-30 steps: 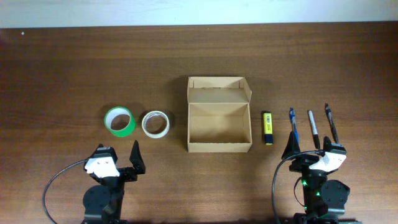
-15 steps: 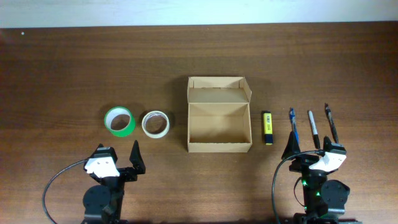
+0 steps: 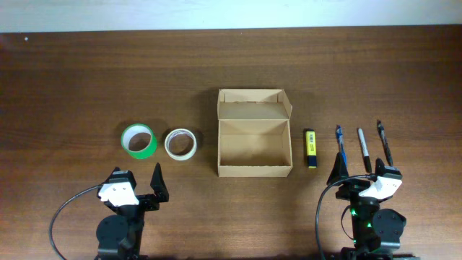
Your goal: Pack container
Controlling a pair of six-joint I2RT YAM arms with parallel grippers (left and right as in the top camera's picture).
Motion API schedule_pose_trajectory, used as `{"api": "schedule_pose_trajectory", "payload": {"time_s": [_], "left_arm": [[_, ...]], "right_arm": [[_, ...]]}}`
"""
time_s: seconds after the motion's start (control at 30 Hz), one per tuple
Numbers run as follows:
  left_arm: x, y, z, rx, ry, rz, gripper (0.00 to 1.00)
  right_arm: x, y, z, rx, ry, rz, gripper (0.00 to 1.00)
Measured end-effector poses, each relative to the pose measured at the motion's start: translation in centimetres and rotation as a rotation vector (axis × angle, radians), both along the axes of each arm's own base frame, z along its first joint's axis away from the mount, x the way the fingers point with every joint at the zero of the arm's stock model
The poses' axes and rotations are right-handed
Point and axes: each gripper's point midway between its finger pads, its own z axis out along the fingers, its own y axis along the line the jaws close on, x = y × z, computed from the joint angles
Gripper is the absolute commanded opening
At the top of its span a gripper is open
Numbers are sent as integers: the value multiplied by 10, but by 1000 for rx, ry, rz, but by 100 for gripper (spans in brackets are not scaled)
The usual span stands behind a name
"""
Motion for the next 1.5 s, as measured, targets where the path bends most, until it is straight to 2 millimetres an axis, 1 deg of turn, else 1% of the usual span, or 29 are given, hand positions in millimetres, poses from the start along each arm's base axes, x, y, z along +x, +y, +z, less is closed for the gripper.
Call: {"api": "schedule_pose_trajectory", "payload": {"time_s": [0.2,0.37,0.57,0.6,0.63,0.7,0.73,0.77,0.83,0.87,0.9,0.97,1.0,1.03,1.07,1.1,1.13,1.17,1.2,1.23,1.3,1.33,1.37,1.4,1.5], "left_arm": [[0,0,0,0,0,0,100],[0,0,0,0,0,0,99],[3,-4,17,-9,-70,-21,99],[2,-5,18,-10,-69,-27,99],[2,-6,19,-11,-67,-32,99],[-1,-7,25,-12,-60,-39,99],[-3,-7,31,-11,-54,-42,99],[-5,-8,39,-11,-52,-46,99],[-11,-9,73,2,-73,-57,99],[-14,-9,91,13,-82,-61,99],[-16,-9,109,22,-96,-64,100],[-21,-9,149,38,-130,-69,99],[-24,-9,173,45,-148,-70,100],[-26,-9,191,49,-155,-72,100],[-28,-9,216,53,-167,-75,100],[-28,-10,233,55,-172,-80,100],[-28,-11,245,57,-161,-86,100],[-25,-13,268,62,-142,-95,100],[-21,-14,278,64,-123,-102,100],[-16,-16,284,66,-60,-115,99],[-5,-19,297,65,-10,-129,100],[7,-21,305,65,26,-137,100],[14,-22,306,64,47,-140,100],[23,-24,303,64,98,-145,99],[48,-27,289,73,221,-158,100]], "right_arm": [[0,2,0,1,0,13,99],[1,17,1,10,-3,98,99],[-6,32,1,16,57,185,99],[-8,34,5,1,62,194,99],[-10,35,14,-18,56,203,99],[-15,38,37,-53,33,217,99],[-19,39,53,-68,21,223,99],[-23,40,67,-80,10,228,99],[-33,45,101,-99,-9,249,99],[-37,48,116,-103,-3,265,99],[-40,49,127,-103,0,275,99],[-46,53,152,-102,10,295,99],[-49,55,163,-98,26,303,99],[-53,56,176,-94,42,311,99],[-56,58,189,-90,61,317,99],[-60,59,199,-82,88,323,99],[-62,60,209,-76,106,328,99],[-64,61,230,-68,131,334,99],[-67,61,234,-56,181,338,99],[-70,62,240,-38,242,345,99],[-65,63,257,-16,318,358,99],[-60,64,262,-7,355,367,99],[-57,64,263,0,398,376,99],[-51,64,262,10,454,384,99],[-28,63,255,31,594,407,99]]}}
